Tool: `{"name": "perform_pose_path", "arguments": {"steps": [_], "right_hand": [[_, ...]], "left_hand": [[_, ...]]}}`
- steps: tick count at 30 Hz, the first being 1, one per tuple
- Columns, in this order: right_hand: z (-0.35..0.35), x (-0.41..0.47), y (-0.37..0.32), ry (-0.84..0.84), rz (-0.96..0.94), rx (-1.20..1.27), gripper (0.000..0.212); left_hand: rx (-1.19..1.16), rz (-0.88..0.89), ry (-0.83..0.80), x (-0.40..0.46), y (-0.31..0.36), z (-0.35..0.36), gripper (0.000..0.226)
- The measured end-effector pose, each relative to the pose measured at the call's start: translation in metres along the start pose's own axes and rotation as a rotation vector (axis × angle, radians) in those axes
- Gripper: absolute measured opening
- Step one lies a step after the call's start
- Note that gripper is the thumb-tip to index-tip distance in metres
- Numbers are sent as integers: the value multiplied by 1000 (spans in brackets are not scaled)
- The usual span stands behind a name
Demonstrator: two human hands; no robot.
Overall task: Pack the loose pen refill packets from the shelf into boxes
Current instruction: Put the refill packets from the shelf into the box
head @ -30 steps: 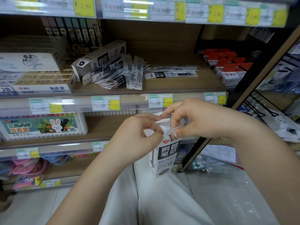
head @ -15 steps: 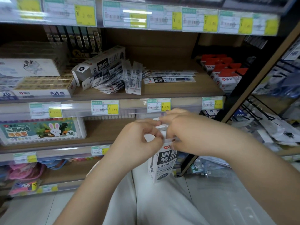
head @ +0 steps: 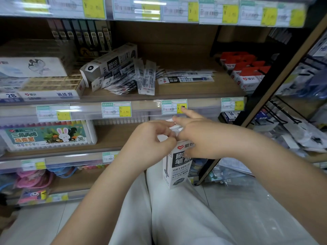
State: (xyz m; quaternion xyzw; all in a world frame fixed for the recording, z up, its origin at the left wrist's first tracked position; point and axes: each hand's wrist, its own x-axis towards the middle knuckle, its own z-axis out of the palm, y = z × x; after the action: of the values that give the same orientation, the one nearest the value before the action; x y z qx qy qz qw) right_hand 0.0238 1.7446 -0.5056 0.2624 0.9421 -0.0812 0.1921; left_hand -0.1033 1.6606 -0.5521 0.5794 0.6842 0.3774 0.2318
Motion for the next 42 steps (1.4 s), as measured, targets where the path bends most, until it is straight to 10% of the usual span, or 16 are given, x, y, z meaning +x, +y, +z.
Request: {"name": "perform_pose_path", "arguments": {"steps": [5,24,31,38,42], "right_hand": [[-9,-12,4,265,-3,46,8],[8,-2,4,104,18,84,40],[-10,-12,18,182,-122,239,14],[-8,1,44,360,-70,567,29],[-10,8,46,313,-108,626,24]], "left_hand": [[7,-15,-20,-1,1,-1,17],[13,35,-32,0,3,6,20],[-114,41,122,1,-4,8,8],[-441,-30,219,-12,-9,39,95],[-392,-84,217,-7,-16,55,107]]}}
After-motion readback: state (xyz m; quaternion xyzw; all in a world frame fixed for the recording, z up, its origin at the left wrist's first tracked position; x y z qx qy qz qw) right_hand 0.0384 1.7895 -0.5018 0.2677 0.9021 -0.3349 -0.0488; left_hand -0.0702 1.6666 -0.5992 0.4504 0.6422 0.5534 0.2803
